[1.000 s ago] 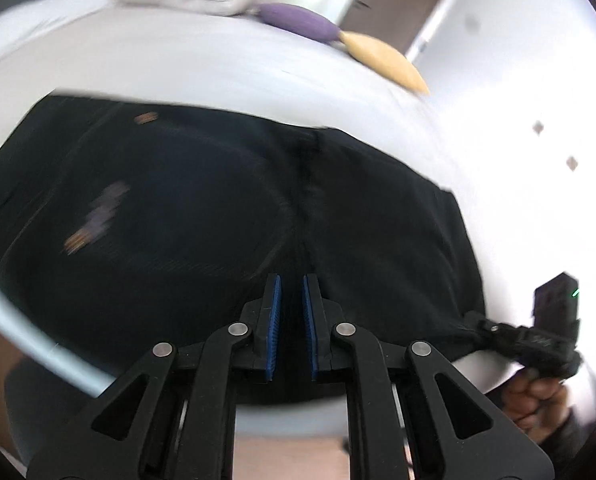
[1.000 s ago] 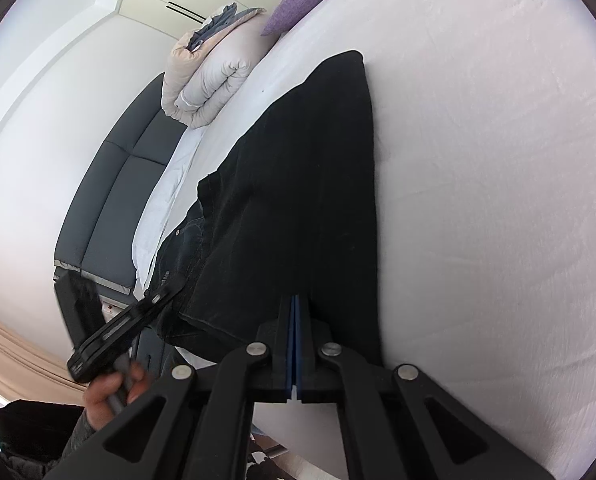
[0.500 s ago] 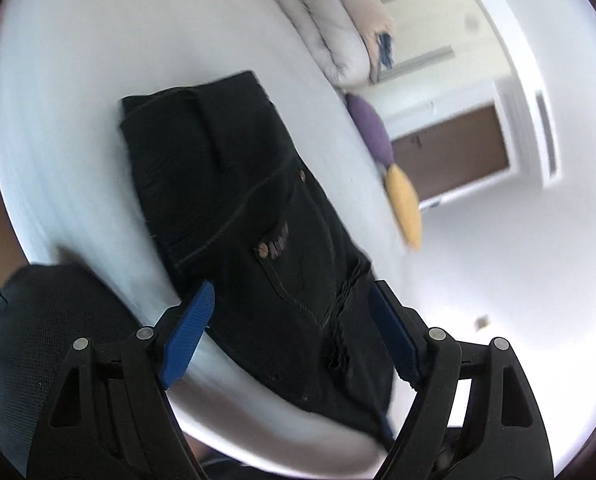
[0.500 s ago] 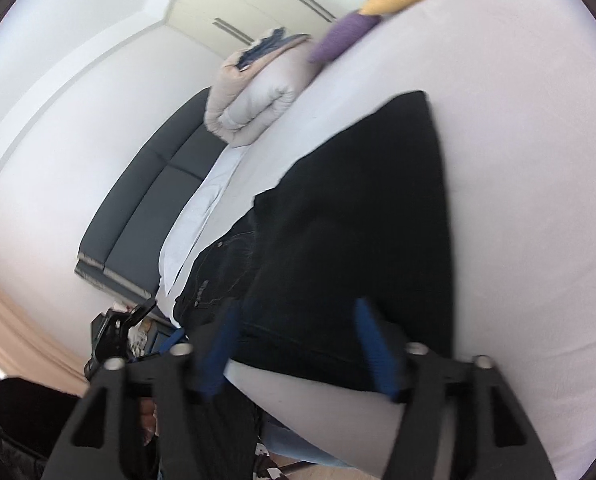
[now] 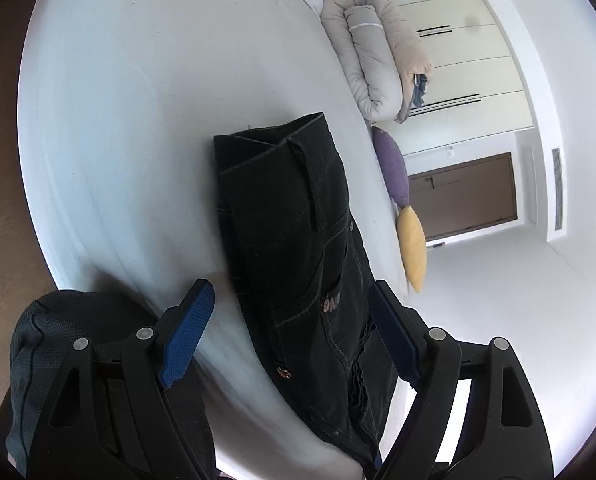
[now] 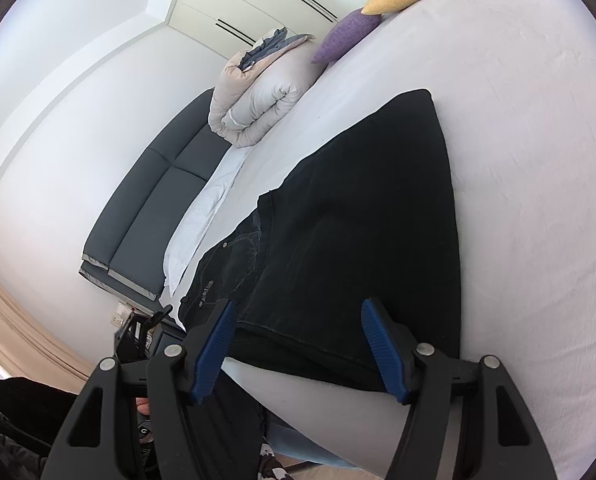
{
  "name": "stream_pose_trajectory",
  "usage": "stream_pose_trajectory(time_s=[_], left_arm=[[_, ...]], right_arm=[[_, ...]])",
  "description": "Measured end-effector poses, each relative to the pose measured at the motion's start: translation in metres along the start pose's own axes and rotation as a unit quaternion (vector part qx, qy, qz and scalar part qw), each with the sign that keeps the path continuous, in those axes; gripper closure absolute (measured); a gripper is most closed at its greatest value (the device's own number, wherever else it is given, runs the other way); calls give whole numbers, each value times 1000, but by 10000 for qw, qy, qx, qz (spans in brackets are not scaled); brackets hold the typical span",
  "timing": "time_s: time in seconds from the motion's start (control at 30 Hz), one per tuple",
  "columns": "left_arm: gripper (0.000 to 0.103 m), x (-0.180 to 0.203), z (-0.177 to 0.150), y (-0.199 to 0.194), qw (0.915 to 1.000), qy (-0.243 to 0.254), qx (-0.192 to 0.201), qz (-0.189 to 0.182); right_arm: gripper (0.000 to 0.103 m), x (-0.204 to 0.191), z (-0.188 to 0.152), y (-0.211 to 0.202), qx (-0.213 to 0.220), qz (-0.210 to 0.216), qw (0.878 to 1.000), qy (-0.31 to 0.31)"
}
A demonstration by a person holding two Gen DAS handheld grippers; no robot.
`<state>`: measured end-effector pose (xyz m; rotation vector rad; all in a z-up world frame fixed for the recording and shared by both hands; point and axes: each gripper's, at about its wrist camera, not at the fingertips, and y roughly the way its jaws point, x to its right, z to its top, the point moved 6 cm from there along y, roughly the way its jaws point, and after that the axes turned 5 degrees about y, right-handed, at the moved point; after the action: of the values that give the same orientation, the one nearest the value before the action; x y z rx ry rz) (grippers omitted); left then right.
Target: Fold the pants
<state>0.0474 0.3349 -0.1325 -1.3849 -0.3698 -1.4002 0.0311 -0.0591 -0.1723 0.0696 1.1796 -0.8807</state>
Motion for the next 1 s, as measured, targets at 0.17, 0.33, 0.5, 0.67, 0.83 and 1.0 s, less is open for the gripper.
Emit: stream_pose_trajectory(time_s=[0.17,0.33,0.5,0.67,0.83,1.0], left_arm=[[24,-8,9,14,9998,-77,22,-192],[24,-11,20,25,9990,-134,-40,-428],[24,-9,31,28,9966,-355,-28,-743],[27,-8,40,43,9939,-435,-106,-1011],[79,-21,42,50,9943,-655,-103,-830],[85,-16,45,49,9974,-358,-70,-619]], right_arm=[[35,-2,-2,1,3,-51,10000,-37],[37,-1,-1,1,2,-63,10000,19],[41,-1,-2,1,-5,-120,9999,29],[46,4,0,-1,-15,-146,9998,137],[49,5,2,-1,-88,-227,9995,197],[49,-9,14,-1,-213,-381,9986,286]])
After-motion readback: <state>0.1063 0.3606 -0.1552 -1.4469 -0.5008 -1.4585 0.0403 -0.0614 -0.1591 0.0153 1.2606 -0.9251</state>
